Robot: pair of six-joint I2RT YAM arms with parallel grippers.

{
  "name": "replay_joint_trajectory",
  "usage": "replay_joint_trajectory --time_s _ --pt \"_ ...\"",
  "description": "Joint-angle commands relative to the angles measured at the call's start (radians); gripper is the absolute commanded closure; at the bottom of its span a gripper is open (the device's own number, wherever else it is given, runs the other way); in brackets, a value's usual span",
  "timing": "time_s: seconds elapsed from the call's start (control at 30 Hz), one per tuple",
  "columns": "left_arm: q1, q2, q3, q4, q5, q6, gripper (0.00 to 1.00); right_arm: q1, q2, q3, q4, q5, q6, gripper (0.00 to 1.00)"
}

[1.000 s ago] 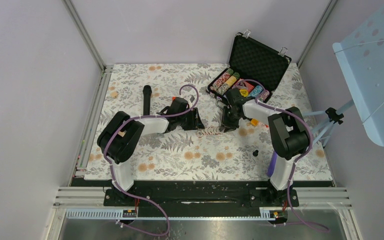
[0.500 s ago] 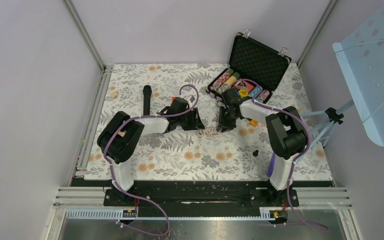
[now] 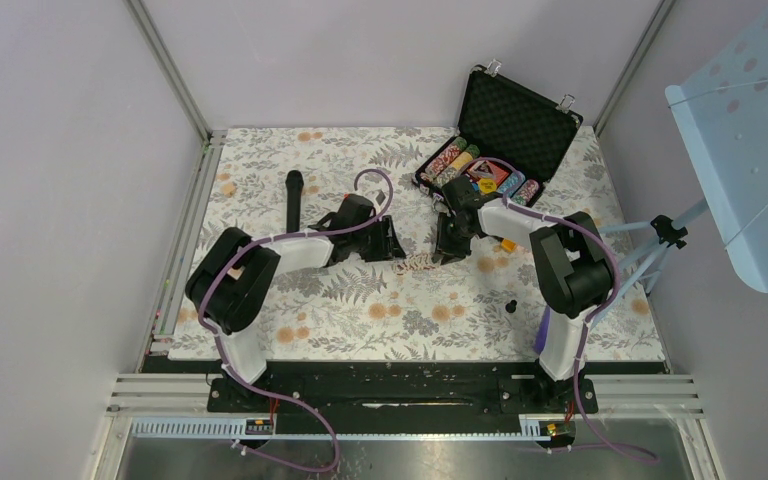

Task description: Pack up texas hold em set

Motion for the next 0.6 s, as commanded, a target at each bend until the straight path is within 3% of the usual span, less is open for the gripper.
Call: replay_joint_trajectory --time_s 0.0,0.57 --pt "-0.004 -0.042 -0.012 0.005 -0.027 -0.015 0.59 0.013 0.026 0.016 -0.028 -0.008 -0.007 0.66" --pt "-0.003 -0.005 -0.008 0.012 -0.008 -0.024 0.6 0.027 0.043 0.038 -0.029 -0.018 -0.005 0.66"
